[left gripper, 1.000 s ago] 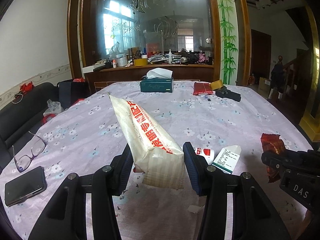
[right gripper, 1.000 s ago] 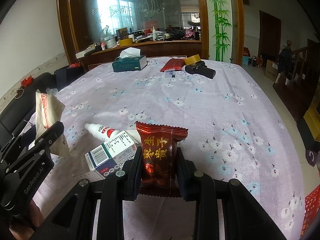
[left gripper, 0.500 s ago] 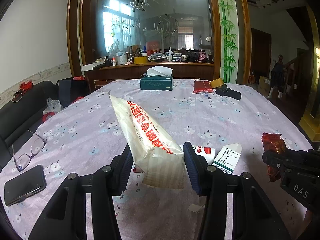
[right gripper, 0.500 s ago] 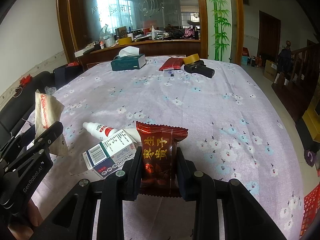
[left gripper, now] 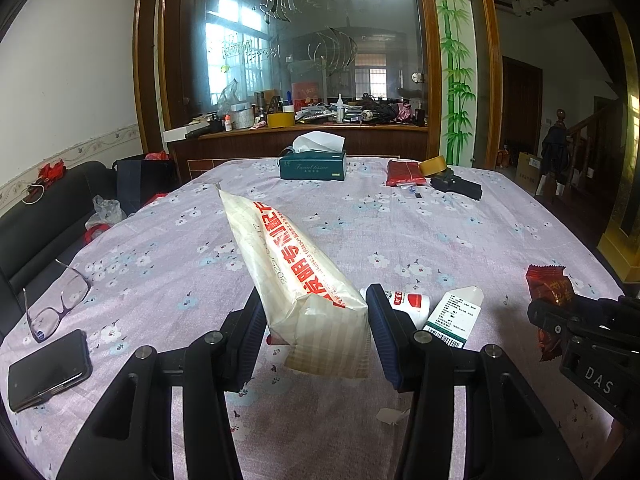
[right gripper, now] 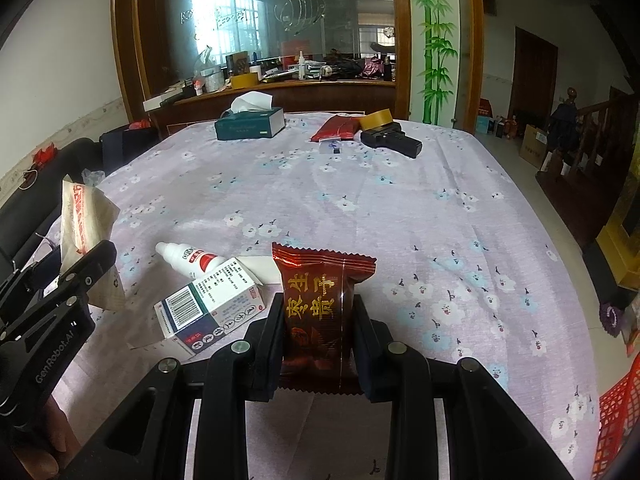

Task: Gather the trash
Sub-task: 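Lift the white paper bag and red candy wrapper above the table with both tools, then carry the paper bag and candy wrapper over the red basket with both tools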

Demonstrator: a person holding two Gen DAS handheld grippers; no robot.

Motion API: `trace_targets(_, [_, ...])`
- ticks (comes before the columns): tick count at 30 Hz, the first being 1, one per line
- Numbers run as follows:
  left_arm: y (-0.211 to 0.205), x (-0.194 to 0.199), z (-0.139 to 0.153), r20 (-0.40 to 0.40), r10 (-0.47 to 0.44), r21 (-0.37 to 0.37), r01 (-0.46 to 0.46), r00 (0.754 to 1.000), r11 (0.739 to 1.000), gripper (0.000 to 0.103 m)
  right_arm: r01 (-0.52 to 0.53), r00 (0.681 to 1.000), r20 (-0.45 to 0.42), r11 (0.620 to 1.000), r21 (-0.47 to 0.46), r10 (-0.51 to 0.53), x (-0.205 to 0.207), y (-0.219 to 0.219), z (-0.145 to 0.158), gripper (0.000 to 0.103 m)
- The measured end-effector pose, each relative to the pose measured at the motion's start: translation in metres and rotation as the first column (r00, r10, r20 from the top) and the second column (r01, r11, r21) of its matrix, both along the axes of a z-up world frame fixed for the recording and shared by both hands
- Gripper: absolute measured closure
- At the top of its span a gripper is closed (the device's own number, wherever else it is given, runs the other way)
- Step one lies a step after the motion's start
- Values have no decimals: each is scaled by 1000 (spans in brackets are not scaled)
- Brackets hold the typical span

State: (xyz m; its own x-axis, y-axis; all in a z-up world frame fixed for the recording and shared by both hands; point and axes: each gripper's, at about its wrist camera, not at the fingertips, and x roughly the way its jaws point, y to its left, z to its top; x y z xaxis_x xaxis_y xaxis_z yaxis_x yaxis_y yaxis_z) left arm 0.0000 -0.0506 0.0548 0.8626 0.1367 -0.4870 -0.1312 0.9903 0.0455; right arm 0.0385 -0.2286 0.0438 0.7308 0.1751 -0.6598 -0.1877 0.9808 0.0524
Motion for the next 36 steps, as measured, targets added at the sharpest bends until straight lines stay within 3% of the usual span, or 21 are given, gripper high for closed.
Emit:
trace_targets(13, [0,0,0,0,0,-1,0,1000,1000,55,24,999,25,998,-65,-22,-2,3,2,71])
trace_targets(36, [0,-1,0,1,0,-1,0,1000,1000,55,26,999,22,997,-68,-24,0,3,1,71])
